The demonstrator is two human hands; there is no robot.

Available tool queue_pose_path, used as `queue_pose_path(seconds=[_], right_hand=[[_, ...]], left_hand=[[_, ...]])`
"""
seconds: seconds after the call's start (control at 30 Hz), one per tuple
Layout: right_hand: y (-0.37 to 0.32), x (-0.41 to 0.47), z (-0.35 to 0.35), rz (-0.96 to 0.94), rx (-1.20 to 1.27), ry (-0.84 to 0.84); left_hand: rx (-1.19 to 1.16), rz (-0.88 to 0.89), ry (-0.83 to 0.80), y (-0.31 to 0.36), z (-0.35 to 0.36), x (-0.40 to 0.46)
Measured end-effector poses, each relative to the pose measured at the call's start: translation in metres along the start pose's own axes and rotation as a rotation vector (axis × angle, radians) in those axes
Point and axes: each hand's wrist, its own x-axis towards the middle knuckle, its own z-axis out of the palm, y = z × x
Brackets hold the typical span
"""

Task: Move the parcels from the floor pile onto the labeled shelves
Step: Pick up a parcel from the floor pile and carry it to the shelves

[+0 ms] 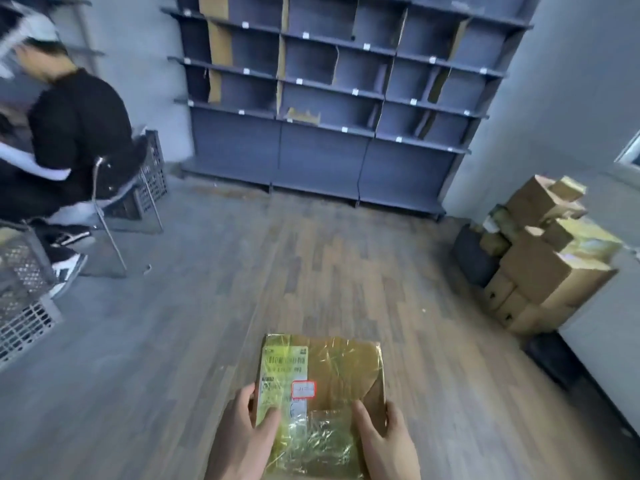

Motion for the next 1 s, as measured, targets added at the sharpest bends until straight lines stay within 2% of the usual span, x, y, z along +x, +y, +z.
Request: queue_pose_path(seconds=[0.17, 0.37, 0.53, 0.7, 0.87, 1.0], right_hand=[[-0.139, -0.072, -0.071, -0.208, 0.066, 0.094], [-0.231, -0.134, -0.124, -0.353, 0.162, 0.157], [-0.248, -0.156, -0.143, -0.399, 0.204, 0.195], [-0.234, -0.153, -0.145, -0.333, 0.229, 0.176], [-0.229, -0.112, -0.134, -0.263, 0.239, 0.104], [-0.241, -0.055, -0.137, -0.208, 0.277, 0.097]], left_hand=[[-0.112, 0.194, 0.048, 0.137, -0.094, -0.060], [-0.217, 0.355, 0.020, 0.236, -0.157, -0.113], [-0.257, 0.376, 0.001, 0.256, -0.166, -0.133], [-0.181, 0.386, -0.028, 0.243, -0.154, -0.129], [-0.103, 0.321, 0.016, 0.245, -0.136, -0.098], [-0.188, 0.310, -0.026, 0.272, -0.107, -0.056]])
